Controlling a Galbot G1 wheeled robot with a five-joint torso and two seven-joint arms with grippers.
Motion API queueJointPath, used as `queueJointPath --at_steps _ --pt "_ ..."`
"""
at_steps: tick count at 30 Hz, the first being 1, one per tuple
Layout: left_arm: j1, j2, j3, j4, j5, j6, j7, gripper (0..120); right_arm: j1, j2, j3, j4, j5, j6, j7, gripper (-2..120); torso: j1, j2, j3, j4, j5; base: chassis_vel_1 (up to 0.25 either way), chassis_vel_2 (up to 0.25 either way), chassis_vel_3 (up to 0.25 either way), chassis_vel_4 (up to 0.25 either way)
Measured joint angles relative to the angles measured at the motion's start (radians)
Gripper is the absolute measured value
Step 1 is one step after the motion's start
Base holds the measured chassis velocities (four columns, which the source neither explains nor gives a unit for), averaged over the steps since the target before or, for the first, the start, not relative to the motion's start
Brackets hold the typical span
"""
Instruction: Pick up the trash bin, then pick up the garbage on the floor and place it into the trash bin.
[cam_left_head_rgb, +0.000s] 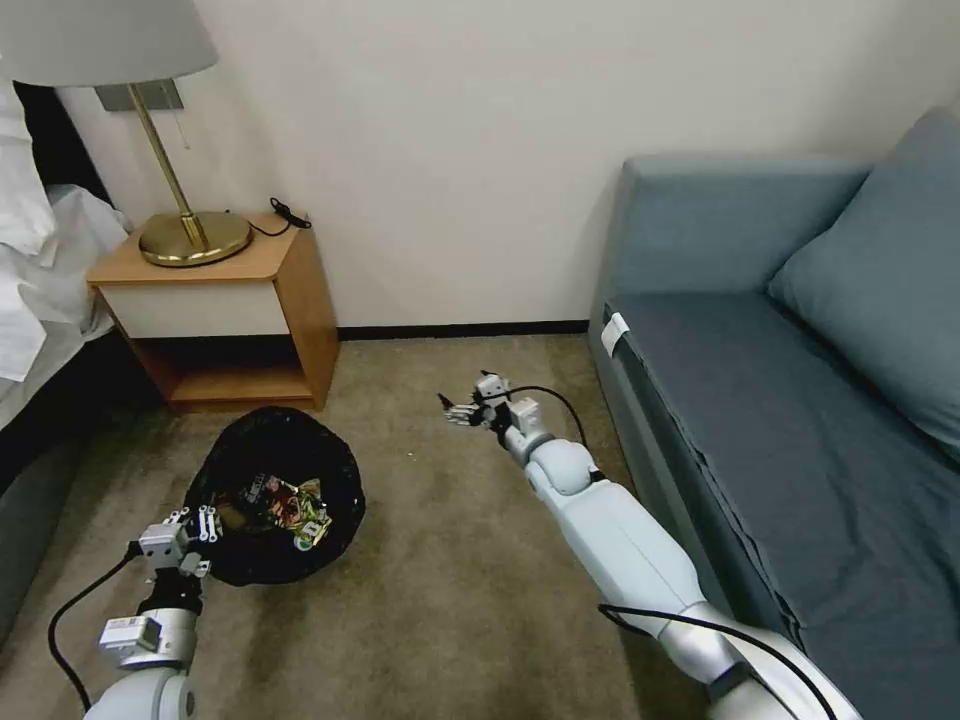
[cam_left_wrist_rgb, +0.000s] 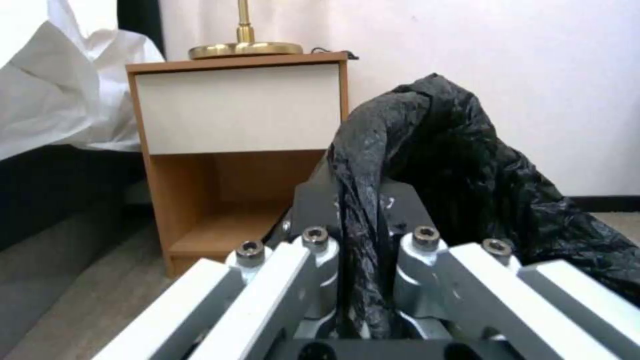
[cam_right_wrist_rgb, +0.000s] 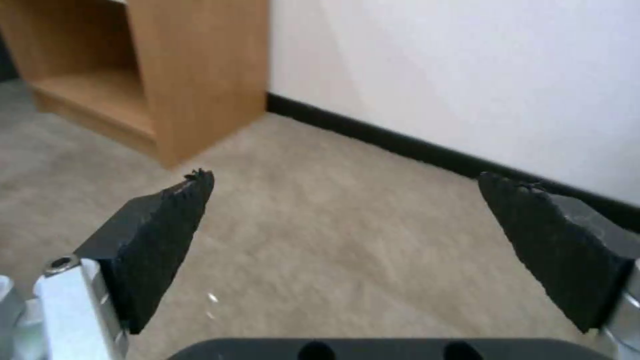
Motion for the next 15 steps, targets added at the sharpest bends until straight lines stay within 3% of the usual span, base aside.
queueJointPath --at_steps 15 --pt "-0.016 -0.004 0.008 0.005 -0.003 0.004 -0.014 5 -0.134 -0.002 0.100 -0.007 -0.067 0.009 0.019 100 0.000 0.000 0.000 0.0000 -0.0001 0.000 0.000 0.000 0.000"
